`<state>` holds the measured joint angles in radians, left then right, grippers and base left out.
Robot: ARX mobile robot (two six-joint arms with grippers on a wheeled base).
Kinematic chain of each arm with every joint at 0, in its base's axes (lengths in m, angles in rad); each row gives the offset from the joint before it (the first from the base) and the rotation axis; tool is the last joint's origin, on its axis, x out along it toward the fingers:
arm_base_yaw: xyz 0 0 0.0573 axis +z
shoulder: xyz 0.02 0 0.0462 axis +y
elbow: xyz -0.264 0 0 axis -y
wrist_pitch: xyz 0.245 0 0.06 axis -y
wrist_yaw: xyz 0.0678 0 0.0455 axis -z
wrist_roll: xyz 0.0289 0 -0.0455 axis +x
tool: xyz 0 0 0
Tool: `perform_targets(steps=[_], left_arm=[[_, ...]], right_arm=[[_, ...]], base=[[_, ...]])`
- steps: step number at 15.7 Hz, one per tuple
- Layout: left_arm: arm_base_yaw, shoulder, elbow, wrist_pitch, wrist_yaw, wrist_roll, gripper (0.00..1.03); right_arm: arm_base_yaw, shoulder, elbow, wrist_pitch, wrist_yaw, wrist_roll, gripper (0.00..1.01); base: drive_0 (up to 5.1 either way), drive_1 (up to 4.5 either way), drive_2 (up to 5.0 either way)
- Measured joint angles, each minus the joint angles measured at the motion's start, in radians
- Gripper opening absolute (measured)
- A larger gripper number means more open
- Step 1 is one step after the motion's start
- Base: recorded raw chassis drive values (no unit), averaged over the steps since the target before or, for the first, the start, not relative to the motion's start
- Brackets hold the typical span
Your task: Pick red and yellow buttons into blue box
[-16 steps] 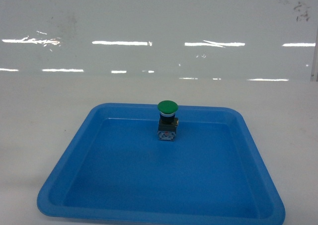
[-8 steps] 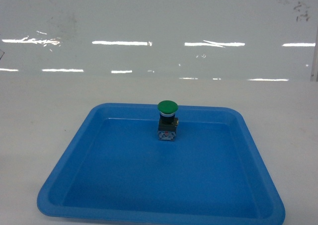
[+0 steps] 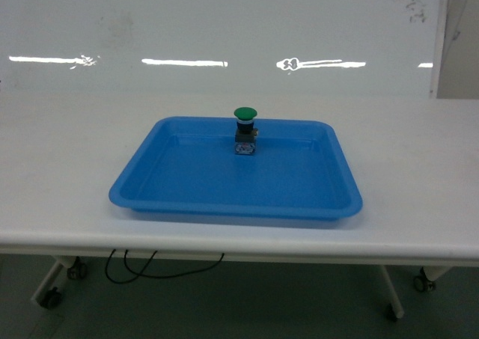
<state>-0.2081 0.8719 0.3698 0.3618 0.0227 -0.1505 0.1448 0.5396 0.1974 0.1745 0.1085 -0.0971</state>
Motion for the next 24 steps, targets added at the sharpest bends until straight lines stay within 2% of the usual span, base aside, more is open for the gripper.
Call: perform_targets(steps=[16, 24], left_arm=[[-0.005, 0.000, 0.000, 0.001, 0.004, 0.000, 0.26], [-0.005, 0.000, 0.000, 0.001, 0.003, 0.000, 0.26]], right_arm=[[0.000, 0.002, -0.001, 0.001, 0.000, 0.000, 0.27], [0.000, 0.002, -0.001, 0.000, 0.000, 0.000, 0.27]], base=[[4.8, -3.82, -0.2], [4.8, -3.08, -1.7]])
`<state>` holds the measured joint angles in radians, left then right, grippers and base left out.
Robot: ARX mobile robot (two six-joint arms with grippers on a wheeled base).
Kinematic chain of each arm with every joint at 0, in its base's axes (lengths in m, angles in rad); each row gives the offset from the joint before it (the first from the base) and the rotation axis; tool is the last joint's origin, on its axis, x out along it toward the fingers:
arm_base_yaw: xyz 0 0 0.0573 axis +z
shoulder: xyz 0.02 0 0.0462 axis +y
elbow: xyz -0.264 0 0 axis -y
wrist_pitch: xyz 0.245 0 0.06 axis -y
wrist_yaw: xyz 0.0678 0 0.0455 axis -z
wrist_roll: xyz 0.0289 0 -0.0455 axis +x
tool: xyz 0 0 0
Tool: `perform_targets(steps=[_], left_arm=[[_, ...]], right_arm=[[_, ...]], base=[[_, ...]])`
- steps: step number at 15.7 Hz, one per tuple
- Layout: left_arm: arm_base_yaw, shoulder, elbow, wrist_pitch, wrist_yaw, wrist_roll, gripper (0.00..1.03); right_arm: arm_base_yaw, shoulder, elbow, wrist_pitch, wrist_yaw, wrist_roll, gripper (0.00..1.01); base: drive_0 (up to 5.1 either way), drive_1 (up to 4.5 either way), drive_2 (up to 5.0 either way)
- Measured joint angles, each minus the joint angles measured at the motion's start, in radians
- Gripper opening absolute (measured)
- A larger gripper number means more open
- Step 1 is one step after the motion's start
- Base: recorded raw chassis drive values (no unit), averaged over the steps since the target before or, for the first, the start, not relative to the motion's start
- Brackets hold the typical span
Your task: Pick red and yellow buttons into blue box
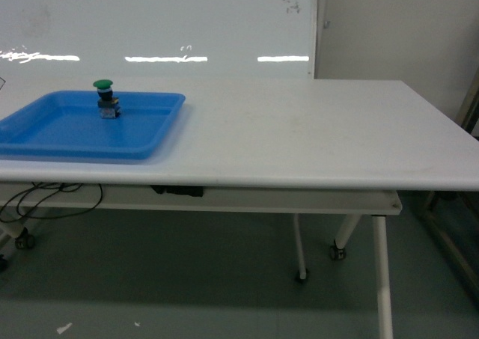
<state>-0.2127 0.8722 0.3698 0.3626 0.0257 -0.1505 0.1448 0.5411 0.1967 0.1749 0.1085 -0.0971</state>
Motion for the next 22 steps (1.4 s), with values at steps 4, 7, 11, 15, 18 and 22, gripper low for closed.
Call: perform_targets(steps=[4, 7, 11, 15, 18, 22], left_arm=[[0.000, 0.000, 0.000, -0.003, 0.000, 0.000, 0.26], [0.000, 0.002, 0.000, -0.002, 0.000, 0.000, 0.26], [0.000, 0.001, 0.000, -0.002, 0.000, 0.000, 0.26], [0.000, 0.002, 0.000, -0.002, 0.000, 0.000, 0.26], [0.000, 0.000, 0.000, 0.001, 0.000, 0.000, 0.26], [0.000, 0.002, 0.000, -0.002, 0.000, 0.000, 0.26]], right_arm=[[0.000, 0.000, 0.000, -0.001, 0.000, 0.000, 0.27], [0.000, 0.000, 0.000, -0.002, 0.000, 0.000, 0.27], [0.000, 0.000, 0.000, -0.001, 0.000, 0.000, 0.27], [0.000, 0.000, 0.000, -0.001, 0.000, 0.000, 0.27], [0.000, 0.000, 0.000, 0.000, 0.000, 0.000, 0.27], [0.000, 0.000, 0.000, 0.000, 0.000, 0.000, 0.27]], base=[[5.0, -2.35, -2.3], [4.9, -2.48, -2.5], [5.0, -2.43, -2.4], [5.0, -2.42, -2.4], [5.0, -2.42, -2.4], [5.0, -2.39, -2.4]])
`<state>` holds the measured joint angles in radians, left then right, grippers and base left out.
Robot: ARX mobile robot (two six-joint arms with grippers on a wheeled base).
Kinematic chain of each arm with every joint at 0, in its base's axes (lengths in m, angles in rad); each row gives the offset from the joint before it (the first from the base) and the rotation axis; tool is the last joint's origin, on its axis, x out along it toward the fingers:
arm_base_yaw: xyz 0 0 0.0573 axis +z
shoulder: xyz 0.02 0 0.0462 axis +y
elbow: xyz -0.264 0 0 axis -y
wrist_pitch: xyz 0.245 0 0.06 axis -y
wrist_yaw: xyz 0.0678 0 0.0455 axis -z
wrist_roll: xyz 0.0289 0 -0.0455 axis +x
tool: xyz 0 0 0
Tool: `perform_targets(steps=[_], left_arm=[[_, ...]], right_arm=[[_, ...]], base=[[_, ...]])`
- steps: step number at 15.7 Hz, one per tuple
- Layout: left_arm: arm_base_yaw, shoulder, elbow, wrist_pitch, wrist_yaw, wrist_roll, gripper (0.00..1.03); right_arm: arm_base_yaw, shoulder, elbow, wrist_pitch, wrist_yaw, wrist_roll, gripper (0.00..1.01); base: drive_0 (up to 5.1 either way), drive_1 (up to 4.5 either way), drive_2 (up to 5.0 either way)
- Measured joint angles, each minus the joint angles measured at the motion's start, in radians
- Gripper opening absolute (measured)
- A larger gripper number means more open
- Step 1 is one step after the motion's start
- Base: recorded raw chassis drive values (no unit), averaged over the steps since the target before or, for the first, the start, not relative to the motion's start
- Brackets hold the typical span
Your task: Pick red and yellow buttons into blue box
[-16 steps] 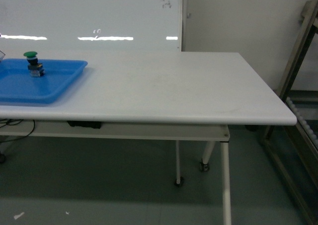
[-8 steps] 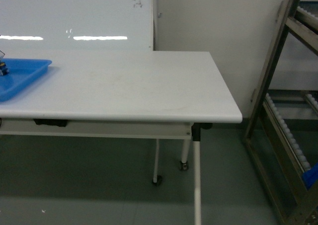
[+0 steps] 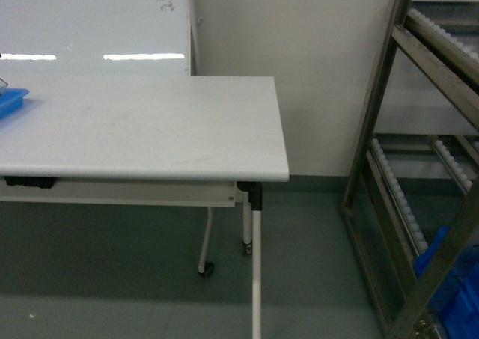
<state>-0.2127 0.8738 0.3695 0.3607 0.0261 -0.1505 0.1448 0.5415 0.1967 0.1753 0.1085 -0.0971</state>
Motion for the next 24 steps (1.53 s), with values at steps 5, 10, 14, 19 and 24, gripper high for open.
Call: perform_targets(steps=[5, 10, 14, 19, 24], left_arm=[[0.000, -0.001, 0.000, 0.003, 0.000, 0.000, 0.26], [0.000, -0.001, 0.000, 0.002, 0.000, 0.000, 0.26], [0.000, 0.000, 0.000, 0.002, 0.000, 0.000, 0.26], [0.000, 0.002, 0.000, -0.001, 0.000, 0.000, 0.26], [0.000, -0.001, 0.000, 0.001, 0.000, 0.000, 0.26]], right_arm=[[0.000, 0.000, 0.000, -0.001, 0.000, 0.000, 0.27], [0.000, -0.001, 0.000, 0.002, 0.000, 0.000, 0.27], [0.000, 0.000, 0.000, -0.001, 0.000, 0.000, 0.27], [0.000, 0.000, 0.000, -0.001, 0.000, 0.000, 0.27], [0.000, 0.000, -0.001, 0.000, 0.000, 0.000, 0.27]], base=[[4.9, -2.49, -2.5], [5.0, -2.45, -2.4], [5.0, -2.43, -2.4], [5.0, -2.38, -2.4], [4.9, -2.46, -2.5]])
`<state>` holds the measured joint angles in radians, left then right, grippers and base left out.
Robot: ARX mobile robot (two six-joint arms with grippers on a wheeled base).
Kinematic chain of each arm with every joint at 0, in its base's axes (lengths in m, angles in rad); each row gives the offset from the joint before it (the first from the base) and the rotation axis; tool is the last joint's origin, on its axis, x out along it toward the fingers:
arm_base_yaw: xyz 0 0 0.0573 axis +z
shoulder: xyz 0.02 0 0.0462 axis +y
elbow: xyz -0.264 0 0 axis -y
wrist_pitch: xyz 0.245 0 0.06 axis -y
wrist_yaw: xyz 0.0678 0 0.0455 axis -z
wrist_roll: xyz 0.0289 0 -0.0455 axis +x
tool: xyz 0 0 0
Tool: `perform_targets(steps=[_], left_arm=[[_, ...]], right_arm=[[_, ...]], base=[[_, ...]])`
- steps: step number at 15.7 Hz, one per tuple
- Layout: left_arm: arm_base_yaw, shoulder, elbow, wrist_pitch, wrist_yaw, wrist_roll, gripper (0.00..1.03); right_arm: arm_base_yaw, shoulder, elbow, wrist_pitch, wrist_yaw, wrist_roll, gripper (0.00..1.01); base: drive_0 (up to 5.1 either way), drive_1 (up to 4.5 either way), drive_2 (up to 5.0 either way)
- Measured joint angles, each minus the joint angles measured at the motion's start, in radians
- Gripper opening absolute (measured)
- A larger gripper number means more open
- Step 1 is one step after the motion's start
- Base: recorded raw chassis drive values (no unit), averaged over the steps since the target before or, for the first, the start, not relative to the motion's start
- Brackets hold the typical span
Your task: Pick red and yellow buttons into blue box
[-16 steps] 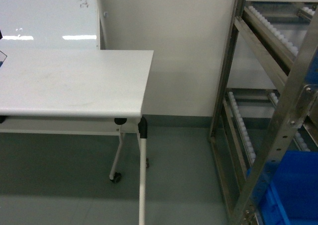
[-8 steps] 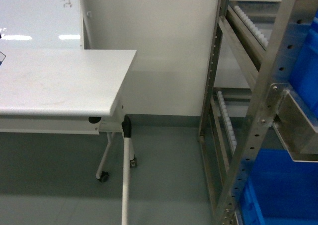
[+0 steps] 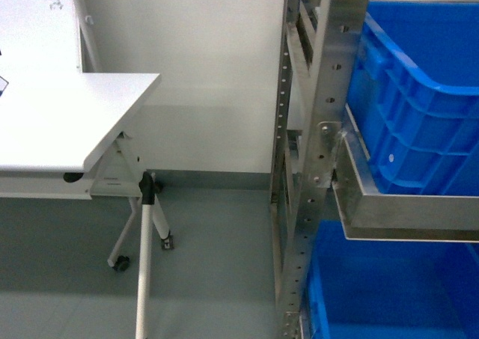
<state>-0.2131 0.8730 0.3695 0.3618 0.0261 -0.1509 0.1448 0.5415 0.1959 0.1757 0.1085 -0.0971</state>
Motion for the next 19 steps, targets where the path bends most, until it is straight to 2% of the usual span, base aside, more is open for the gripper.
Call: perform_targets(steps=[19], left_arm=[[0.001, 0.001, 0.000, 0.002, 0.000, 0.000, 0.26]], right_arm=[[0.000, 0.000, 0.000, -0.002, 0.000, 0.000, 0.27]], base=[[5.0, -2.42, -2.4]])
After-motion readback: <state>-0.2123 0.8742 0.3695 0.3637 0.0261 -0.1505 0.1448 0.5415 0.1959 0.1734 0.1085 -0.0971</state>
